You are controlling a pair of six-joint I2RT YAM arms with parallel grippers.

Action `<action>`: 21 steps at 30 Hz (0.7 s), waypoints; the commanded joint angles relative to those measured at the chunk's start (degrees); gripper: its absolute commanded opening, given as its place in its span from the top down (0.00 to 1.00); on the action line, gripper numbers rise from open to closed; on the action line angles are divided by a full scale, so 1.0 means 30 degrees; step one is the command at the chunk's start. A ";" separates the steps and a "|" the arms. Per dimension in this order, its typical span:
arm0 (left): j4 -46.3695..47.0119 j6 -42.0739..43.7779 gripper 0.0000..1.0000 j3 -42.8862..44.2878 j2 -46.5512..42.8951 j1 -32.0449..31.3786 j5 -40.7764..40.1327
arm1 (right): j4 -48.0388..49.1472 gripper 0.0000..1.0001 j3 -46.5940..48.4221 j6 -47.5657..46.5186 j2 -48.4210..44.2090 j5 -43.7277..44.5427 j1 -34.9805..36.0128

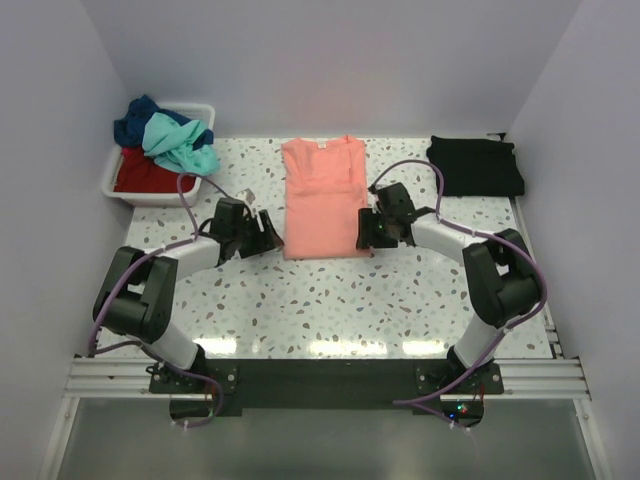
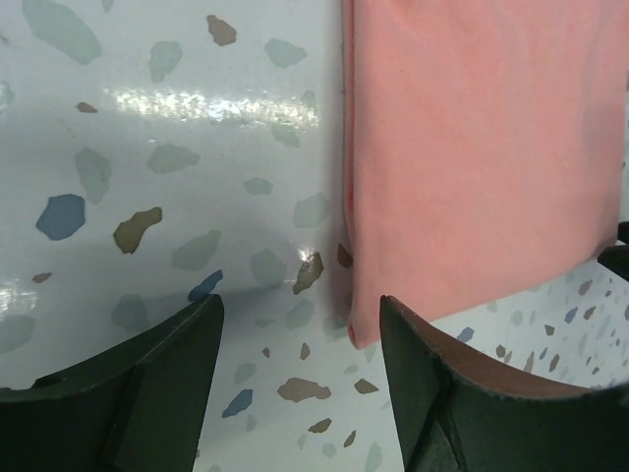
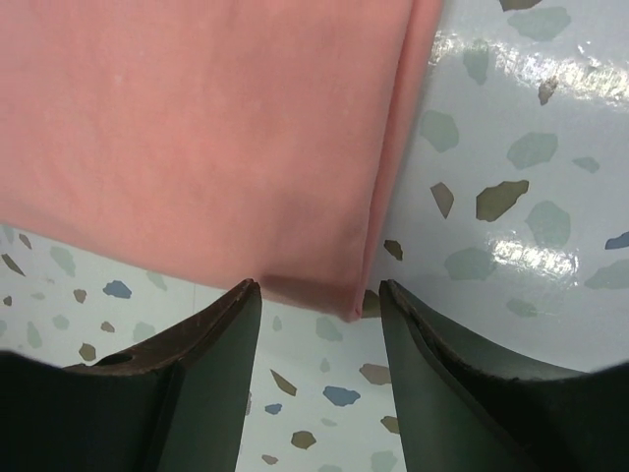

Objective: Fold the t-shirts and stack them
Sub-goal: Fold the tshirt

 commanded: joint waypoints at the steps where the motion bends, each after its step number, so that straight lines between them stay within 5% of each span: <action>1: 0.2406 -0.0577 0.30 -0.0266 0.0259 0.0160 0.2154 | 0.1368 0.45 -0.0359 0.0479 0.0134 -0.0439 -0.0033; 13: 0.2054 -0.0548 0.33 0.0203 0.1488 0.0160 0.3678 | 0.2129 0.51 -0.1824 0.1182 -0.0042 -0.0439 -0.0063; 21: 0.2087 -0.0813 0.44 0.0613 0.2485 0.0130 0.4617 | 0.2481 0.57 -0.2030 0.1299 0.0193 -0.0176 -0.0033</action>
